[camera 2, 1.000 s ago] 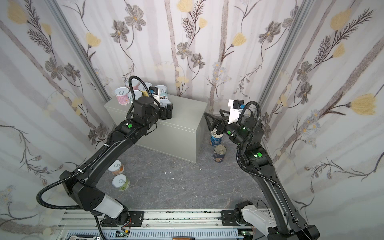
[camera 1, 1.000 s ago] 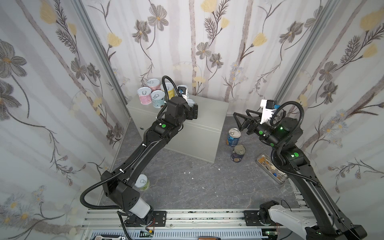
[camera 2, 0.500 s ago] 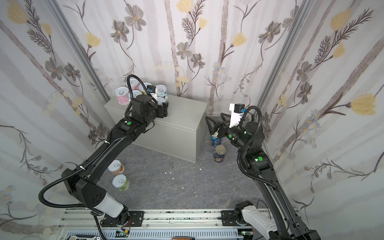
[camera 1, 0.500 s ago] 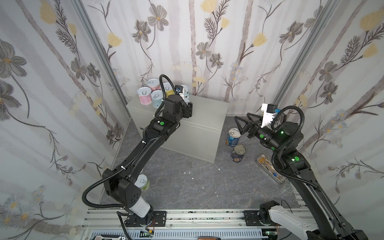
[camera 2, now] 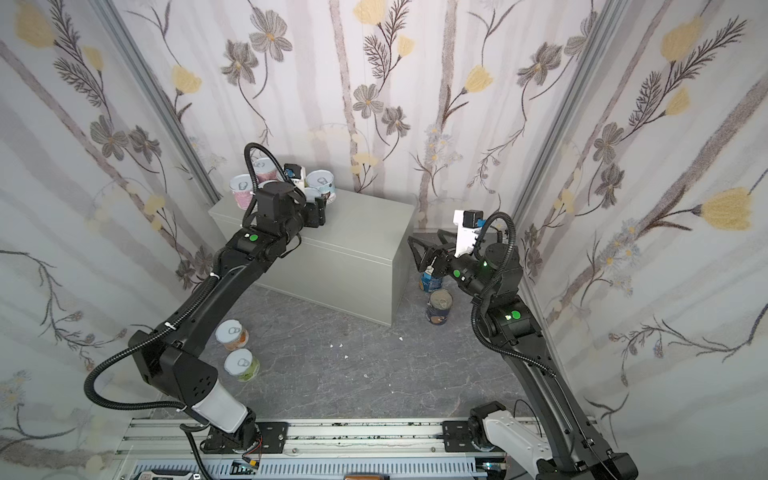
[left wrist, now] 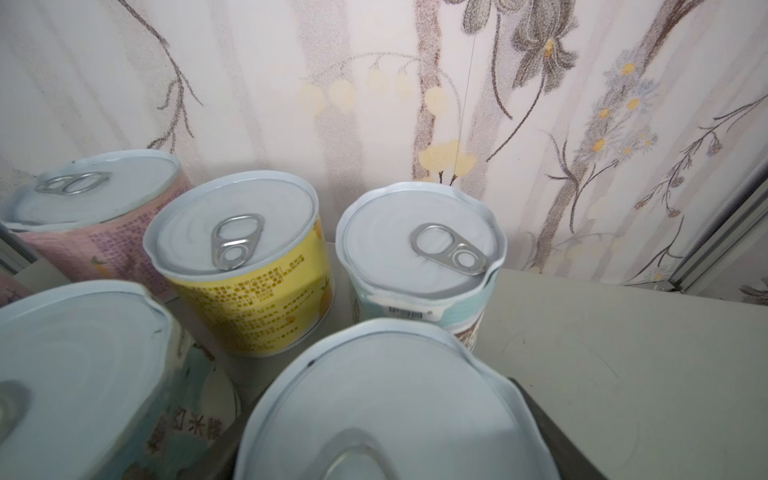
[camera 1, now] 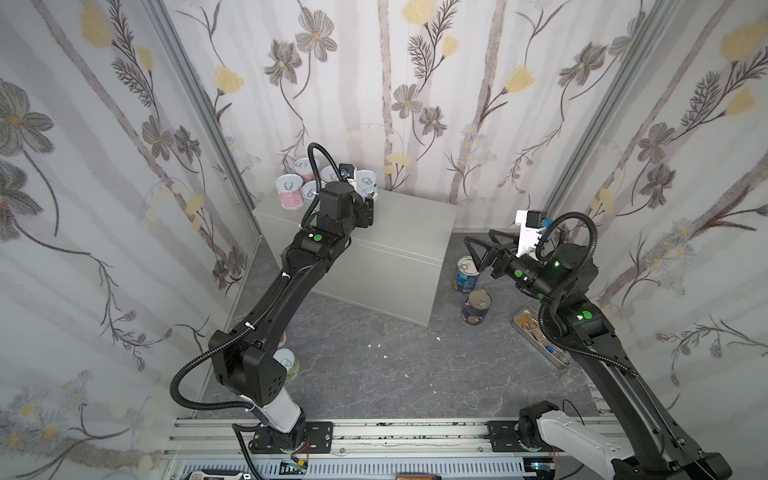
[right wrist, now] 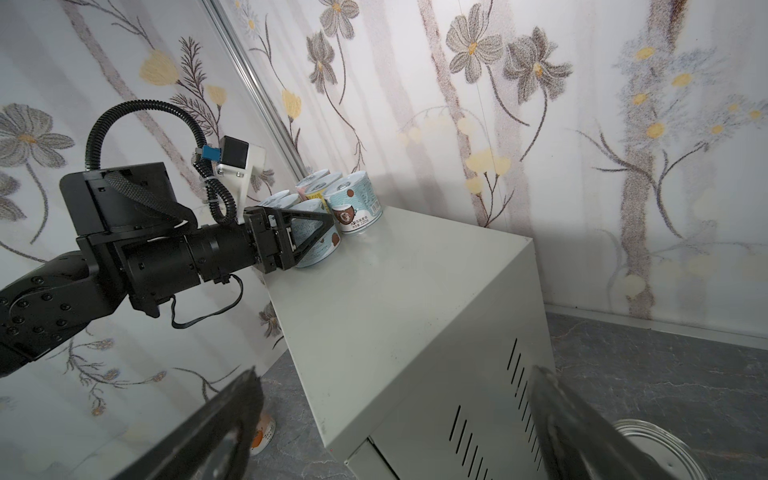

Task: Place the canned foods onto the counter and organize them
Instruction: 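Push the white-lidded can against the row with left gripper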

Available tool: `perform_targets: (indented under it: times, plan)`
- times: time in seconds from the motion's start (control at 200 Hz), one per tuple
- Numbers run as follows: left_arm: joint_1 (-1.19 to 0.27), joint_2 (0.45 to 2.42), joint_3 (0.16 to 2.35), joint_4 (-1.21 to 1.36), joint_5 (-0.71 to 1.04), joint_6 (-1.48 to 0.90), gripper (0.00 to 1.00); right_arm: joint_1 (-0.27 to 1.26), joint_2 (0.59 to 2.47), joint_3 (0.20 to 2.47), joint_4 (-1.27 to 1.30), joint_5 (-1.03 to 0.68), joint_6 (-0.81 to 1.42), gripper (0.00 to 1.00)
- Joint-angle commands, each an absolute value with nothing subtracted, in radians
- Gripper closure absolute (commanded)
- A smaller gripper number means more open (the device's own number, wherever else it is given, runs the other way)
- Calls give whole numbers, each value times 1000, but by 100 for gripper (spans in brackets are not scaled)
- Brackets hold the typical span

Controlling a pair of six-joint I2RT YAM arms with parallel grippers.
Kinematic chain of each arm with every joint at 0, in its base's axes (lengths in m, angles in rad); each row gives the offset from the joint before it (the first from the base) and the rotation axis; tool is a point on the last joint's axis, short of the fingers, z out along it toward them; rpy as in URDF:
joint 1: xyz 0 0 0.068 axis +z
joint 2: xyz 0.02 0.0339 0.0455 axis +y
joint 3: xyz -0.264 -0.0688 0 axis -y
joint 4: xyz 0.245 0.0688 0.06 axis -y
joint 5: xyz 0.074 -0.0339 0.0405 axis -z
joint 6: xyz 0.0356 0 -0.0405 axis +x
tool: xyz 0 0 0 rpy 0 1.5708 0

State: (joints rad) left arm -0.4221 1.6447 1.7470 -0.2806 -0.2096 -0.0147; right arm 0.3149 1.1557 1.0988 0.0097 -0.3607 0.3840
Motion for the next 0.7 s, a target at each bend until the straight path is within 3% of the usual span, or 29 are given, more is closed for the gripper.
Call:
perform_targets:
  times: [0.0, 0.475, 0.694]
  plan:
    - [-414, 1658, 1767, -267, -219, -3, 29, 316, 1158, 1094, 61, -377, 380, 0]
    - [-397, 1676, 1776, -267, -239, 8, 28, 316, 1167, 1085, 64, -391, 366, 0]
    - [-396, 1680, 1776, -267, -233, 2, 21, 316, 1171, 1087, 65, -395, 364, 0]
